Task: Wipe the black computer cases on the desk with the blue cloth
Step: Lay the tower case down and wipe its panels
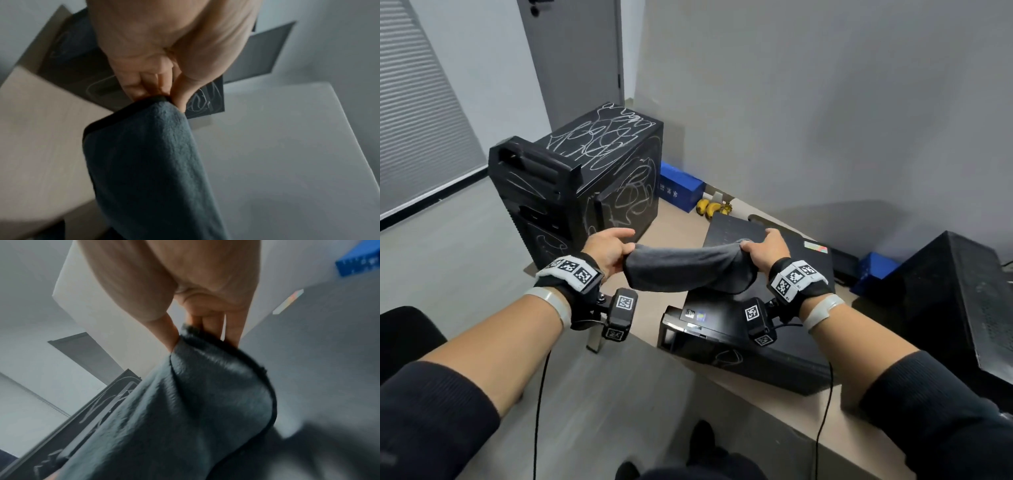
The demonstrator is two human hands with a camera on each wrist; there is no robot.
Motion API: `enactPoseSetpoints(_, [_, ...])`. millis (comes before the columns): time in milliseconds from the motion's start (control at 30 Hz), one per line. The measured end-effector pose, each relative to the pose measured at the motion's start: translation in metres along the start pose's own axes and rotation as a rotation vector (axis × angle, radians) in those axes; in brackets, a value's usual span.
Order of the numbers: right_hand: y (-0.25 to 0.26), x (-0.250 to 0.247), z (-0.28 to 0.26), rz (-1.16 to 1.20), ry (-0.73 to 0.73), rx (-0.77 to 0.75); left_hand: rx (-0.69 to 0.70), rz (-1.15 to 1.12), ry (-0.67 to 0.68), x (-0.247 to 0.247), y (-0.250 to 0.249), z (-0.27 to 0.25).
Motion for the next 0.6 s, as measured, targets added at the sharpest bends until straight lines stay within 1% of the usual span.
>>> enactPoseSetpoints(33, [0.002,-0.005,0.000,-0.020,-0.010,-0.052,0.040,0.062,0.006,0.003,-0.004,0.002])
enactPoseSetpoints(67, [0.006,-0.007,-0.001,-0.025,0.018,-0.120,0.057,0.119,0.045,0.008,-0.008,0.001])
enactPoseSetpoints(100, [0.010,-0.006,-0.004,-0.024,0.063,-0.182,0.060,0.161,0.113,0.017,-0.010,-0.001])
enactPoseSetpoints(167, [0.012,-0.004,-0.014,-0.020,0.180,-0.217,0.054,0.281,0.260,0.034,-0.013,-0.009])
enactPoseSetpoints(200, [0.013,-0.004,-0.017,-0.067,0.228,-0.230,0.057,0.394,0.315,0.040,-0.015,-0.012])
enactPoseSetpoints(233, [0.014,-0.007,-0.019,-0.163,0.249,-0.253,0.086,0.528,0.329,0.046,-0.018,-0.015])
enactPoseSetpoints(267, [0.015,-0.012,-0.021,-0.288,0.239,-0.283,0.111,0.679,0.304,0.048,-0.020,-0.014])
enactPoseSetpoints(300, [0.013,-0.019,-0.021,-0.416,0.196,-0.305,0.150,0.795,0.238,0.050,-0.025,-0.011])
enactPoseSetpoints(333, [0.012,-0.028,-0.022,-0.493,0.140,-0.325,0.181,0.864,0.174,0.050,-0.028,-0.009])
enactPoseSetpoints(367, [0.008,-0.037,-0.021,-0.509,0.084,-0.315,0.214,0.902,0.129,0.051,-0.032,-0.011])
enactPoseSetpoints(400, [0.003,-0.048,-0.019,-0.469,0.040,-0.297,0.227,0.878,0.124,0.054,-0.032,-0.010])
enactPoseSetpoints(500, [-0.018,-0.071,-0.013,-0.180,0.030,-0.183,0.231,0.636,0.249,0.065,-0.027,-0.008])
enactPoseSetpoints(533, [-0.022,-0.076,-0.014,-0.090,0.033,-0.154,0.224,0.551,0.252,0.068,-0.027,-0.009])
enactPoseSetpoints(600, [-0.029,-0.083,-0.013,-0.004,0.014,-0.103,0.168,0.390,0.208,0.074,-0.024,-0.008])
Point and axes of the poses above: each hand's wrist, its own z-axis towards the middle knuckle, its own x-axis out of the palm, y = z × x, the point moved 8 cm from there along z, towards the middle knuckle, and after that the axes turned 2 degrees about z, right-handed, at the moved point
